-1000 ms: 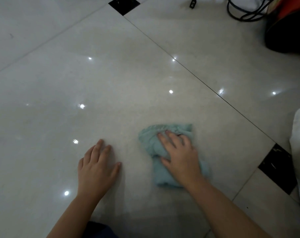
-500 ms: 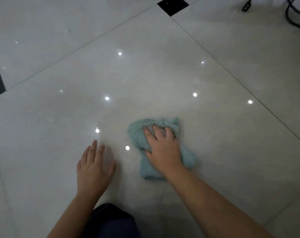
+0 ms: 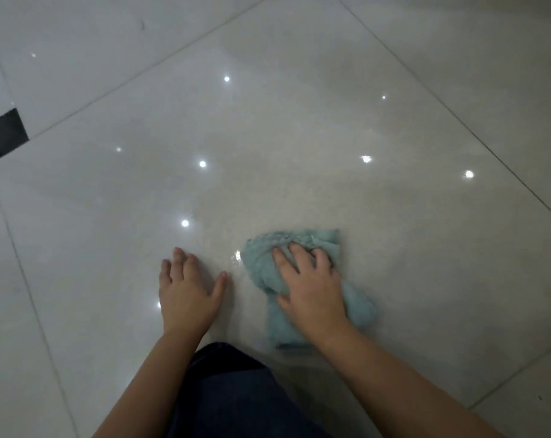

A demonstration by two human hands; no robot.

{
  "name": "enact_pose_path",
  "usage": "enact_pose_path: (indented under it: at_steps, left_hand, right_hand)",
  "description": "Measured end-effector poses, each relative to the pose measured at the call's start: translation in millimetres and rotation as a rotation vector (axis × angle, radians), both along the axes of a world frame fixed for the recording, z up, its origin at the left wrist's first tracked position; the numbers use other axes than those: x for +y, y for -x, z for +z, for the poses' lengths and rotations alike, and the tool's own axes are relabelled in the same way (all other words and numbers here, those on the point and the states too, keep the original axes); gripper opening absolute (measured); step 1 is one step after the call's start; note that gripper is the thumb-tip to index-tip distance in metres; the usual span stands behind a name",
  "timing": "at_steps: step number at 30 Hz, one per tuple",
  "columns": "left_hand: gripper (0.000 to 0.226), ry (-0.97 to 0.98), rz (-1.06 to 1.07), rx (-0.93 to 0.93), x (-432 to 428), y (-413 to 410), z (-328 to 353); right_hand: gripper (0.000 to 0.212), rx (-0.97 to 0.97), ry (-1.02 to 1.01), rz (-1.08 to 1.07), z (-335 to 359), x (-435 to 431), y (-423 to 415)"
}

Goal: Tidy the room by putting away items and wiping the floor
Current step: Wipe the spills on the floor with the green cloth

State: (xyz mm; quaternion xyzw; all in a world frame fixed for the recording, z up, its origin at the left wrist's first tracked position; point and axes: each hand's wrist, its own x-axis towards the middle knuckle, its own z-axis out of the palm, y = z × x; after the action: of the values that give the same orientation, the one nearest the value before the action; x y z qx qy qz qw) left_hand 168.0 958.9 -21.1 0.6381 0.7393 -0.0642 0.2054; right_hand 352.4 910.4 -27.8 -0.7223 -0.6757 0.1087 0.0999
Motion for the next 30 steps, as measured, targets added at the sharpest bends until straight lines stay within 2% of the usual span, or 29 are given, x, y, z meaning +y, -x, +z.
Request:
enact_pose_path:
  at_steps: [3,6,8,11,14,16,19,22,26,30]
  left_hand:
    - [0.061,0.029,0.024,-0.009,9,-6,9]
    - [0.052,0.012,0.059,-0.083,15,-26,26]
    - [0.052,-0.013,-0.01,-0.119,14,-46,35]
    - [0.049,-0.017,-0.15,-0.174,11,-81,45]
    - [0.044,-0.034,-0.255,-0.162,7,-105,68]
    - [0.043,0.038,-0.252,-0.171,1,-113,92]
    - [0.041,0.19,-0.123,-0.27,-9,-126,139]
    - [0.039,0.184,-0.07,-0.286,-29,-147,195]
    - [0.037,0.243,-0.16,-0.305,-59,-173,275]
    - [0.035,0.339,-0.254,-0.301,-83,-177,357]
  right_hand:
    - [0.082,-0.036,0.014,-0.002,-1,13,-47]
    - [0.072,-0.003,0.022,-0.232,-2,24,-111]
    - [0.069,0.01,0.087,-0.324,2,25,-140]
    - [0.069,-0.012,0.206,-0.274,12,14,-155]
    - [0.067,0.073,0.299,-0.208,28,-10,-164]
    - [0.064,0.158,0.303,-0.285,55,-26,-177]
    - [0.059,0.297,0.306,-0.514,112,-51,-193]
    - [0.057,0.393,0.322,-0.652,174,-83,-199]
    - [0.057,0.482,0.406,-0.799,267,-129,-191]
    - [0.053,0.599,0.376,-0.96,357,-169,-171]
